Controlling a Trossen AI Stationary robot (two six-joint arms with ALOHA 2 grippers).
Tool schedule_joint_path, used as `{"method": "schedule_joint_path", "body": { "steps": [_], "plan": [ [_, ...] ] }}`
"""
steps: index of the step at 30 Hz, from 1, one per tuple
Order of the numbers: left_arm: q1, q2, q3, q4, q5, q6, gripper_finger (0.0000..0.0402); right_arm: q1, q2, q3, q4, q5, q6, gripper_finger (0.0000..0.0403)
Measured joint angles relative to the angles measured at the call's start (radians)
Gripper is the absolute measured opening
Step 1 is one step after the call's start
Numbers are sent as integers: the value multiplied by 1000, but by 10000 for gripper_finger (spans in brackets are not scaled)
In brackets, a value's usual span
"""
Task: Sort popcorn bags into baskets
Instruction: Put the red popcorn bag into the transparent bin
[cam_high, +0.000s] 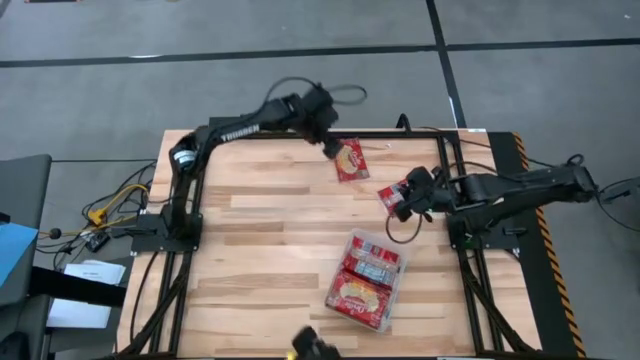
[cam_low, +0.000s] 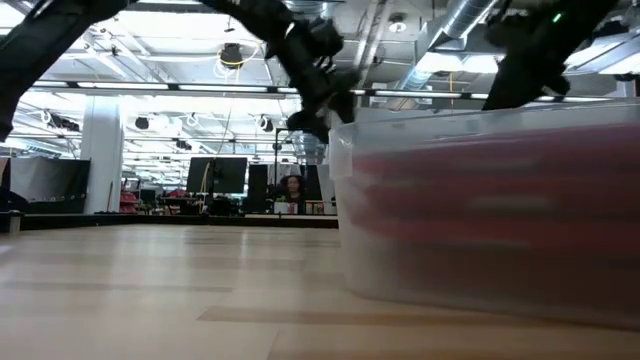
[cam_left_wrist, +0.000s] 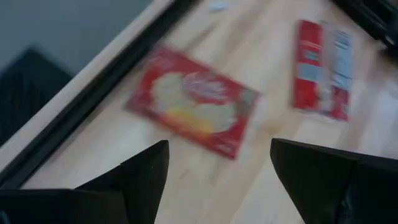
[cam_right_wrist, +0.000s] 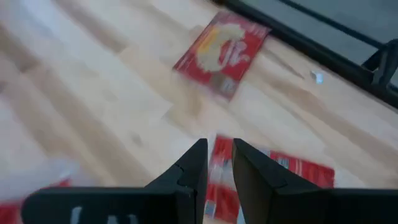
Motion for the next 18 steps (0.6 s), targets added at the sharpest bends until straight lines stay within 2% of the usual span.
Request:
{"method": "schedule_joint_path", "body": {
  "steps": [4, 6, 8, 10, 12, 15, 18],
  "plan": [
    [99, 6, -21, 32, 114, -69, 267, -181, 39, -93, 270, -44, -199, 91],
    [136, 6, -24, 18, 195, -73, 267, -296, 86, -124, 427, -149, -314, 82],
    [171, 6, -24, 7, 264, -68, 267, -404, 151, -141, 589, -298, -397, 71],
    [200, 6, -24, 0, 301, -65, 267, -494, 231, -146, 691, -416, -445, 61],
    [220, 6, -24, 1, 317, -57, 267, -569, 309, -139, 729, -481, -467, 54],
    [238, 6, -24, -7, 321, -18, 267, -650, 414, -116, 739, -512, -456, 52],
    [244, 6, -50, 18, 364, 4, 267, -704, 510, -100, 759, -557, -443, 69]
  ]
}}
